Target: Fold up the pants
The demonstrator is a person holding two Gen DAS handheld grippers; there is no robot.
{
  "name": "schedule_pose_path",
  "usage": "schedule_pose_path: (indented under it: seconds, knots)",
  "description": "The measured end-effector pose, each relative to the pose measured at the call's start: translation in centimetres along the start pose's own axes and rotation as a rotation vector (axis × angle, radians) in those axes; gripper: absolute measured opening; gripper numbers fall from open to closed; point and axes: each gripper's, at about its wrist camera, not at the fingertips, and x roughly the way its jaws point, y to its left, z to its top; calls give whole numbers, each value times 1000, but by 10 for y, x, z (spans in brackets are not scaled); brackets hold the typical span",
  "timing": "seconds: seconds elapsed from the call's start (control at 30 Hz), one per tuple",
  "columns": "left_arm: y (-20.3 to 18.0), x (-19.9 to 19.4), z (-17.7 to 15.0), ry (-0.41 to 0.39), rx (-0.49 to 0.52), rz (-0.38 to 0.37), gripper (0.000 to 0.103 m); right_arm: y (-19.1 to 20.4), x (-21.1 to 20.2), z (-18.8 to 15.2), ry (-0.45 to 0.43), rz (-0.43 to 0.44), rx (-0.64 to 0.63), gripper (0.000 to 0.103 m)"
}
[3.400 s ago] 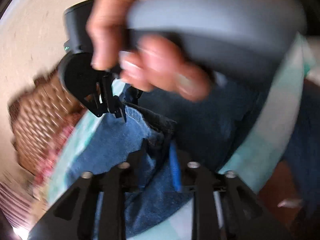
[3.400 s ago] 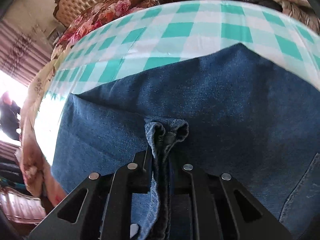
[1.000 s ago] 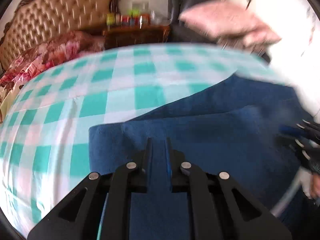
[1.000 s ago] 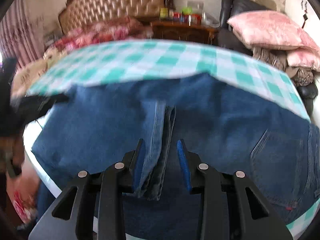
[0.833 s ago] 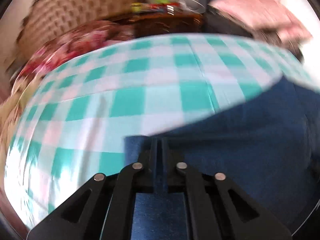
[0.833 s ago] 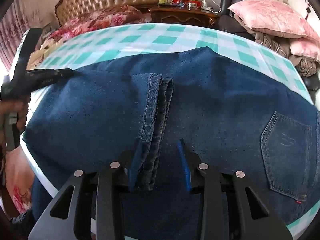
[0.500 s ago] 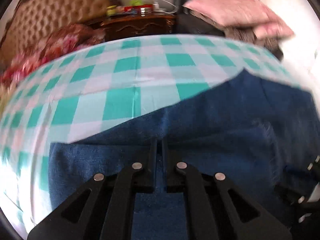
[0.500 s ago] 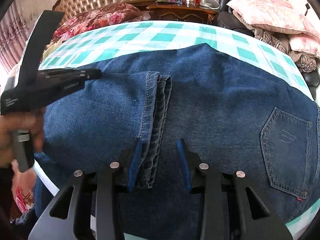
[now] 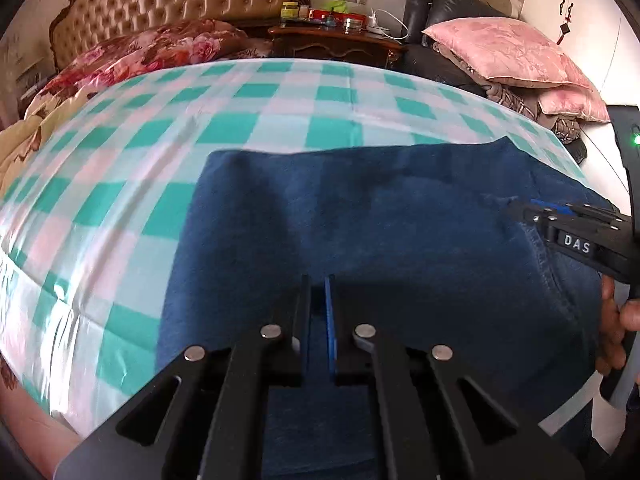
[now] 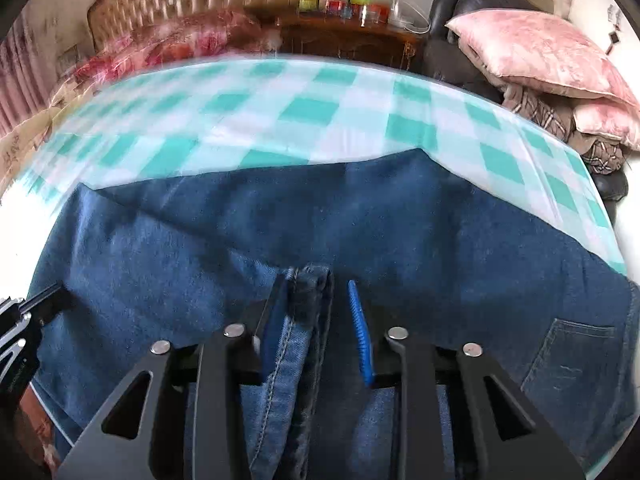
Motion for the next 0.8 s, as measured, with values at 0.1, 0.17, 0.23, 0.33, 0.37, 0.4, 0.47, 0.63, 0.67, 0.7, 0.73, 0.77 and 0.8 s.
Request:
schedule_pose_path:
  seconds: [0.1,0.17,0.23,0.33,0.37,0.4,0.47,0.63,0.67,0.7,0.73,0.77,0.8]
  knots:
    - [5,2,0,7,-16,-22,7,2,-1,-1,0,-15,-2,31]
    - [6,4,2,15,-10,-22,7,3,-1,-1,0,-21,-2,31]
    - [9,4,2,21,-22,-24,7,3,-1,-2,1,-21,-3,31]
    - [12,-3,1,16,-22,1,7,3,-2,-1,3,-27,-8,31]
    - [14,-5,2,10,-28,1,12,3,-2,0,7,-28,-8,31]
    - [15,-7,1,7,-30,-3,15,3,-1,3,13,-28,-6,31]
    - [19,-6,-2,20,-21,-2,18,2,-2,5,21,-33,12,31]
    - [21,-9,-3,26,-21,0,27,7,-35,-4,-31,-49,29,33]
    - [20,-10,-3,23,-22,1,31,9,-40,-8,-30,-43,29,33]
    - [21,-12,-1,19,-25,5,31,12,-44,-12,-31,-41,24,33]
    - [21,-13,0,18,-30,6,31,13,-47,-16,-32,-51,21,33]
    - [22,-14,0,15,-35,7,31,15,-48,-20,-25,-66,16,33]
    - [23,-16,1,11,-39,10,31,15,-47,-23,-15,-69,13,33]
